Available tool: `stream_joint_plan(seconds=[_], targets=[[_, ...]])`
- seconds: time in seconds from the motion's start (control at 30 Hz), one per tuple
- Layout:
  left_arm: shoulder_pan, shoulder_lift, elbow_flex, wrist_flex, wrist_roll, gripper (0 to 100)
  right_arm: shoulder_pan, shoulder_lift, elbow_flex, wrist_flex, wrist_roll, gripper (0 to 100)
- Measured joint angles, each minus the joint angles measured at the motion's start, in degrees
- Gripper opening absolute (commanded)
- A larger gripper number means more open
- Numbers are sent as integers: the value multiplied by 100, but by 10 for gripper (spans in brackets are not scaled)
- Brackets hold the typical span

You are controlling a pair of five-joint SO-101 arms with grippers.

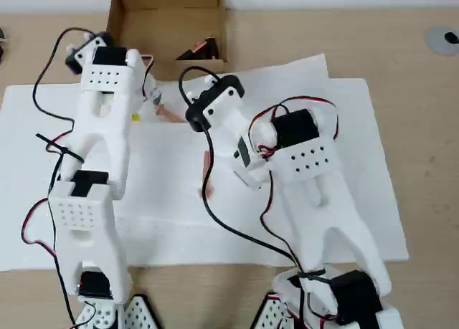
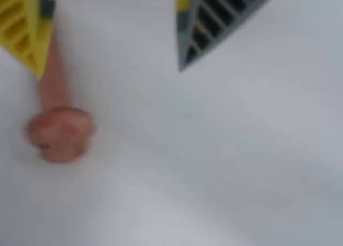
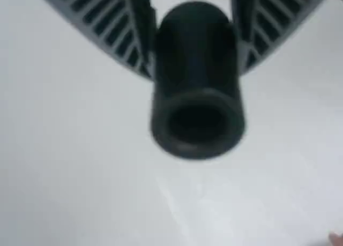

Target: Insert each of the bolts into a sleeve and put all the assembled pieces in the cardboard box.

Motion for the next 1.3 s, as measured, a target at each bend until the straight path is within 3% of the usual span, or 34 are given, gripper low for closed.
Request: stream_joint_plan(seconds=[0.3,0.6,0.93,1.13,1.3], targets=[[281,141,-79,-413,0,180,26,0,18,-185,141,11],[299,949,-510,-659,343,179,598,0,18,-413,141,11],[475,985,-738,-158,1248,178,809,0,18,-431,202,11],[659,985,-1204,519,1327,178,809,0,18,-431,202,11],[563,1099,-1292,615,1407,178,809,0,18,-431,202,11]])
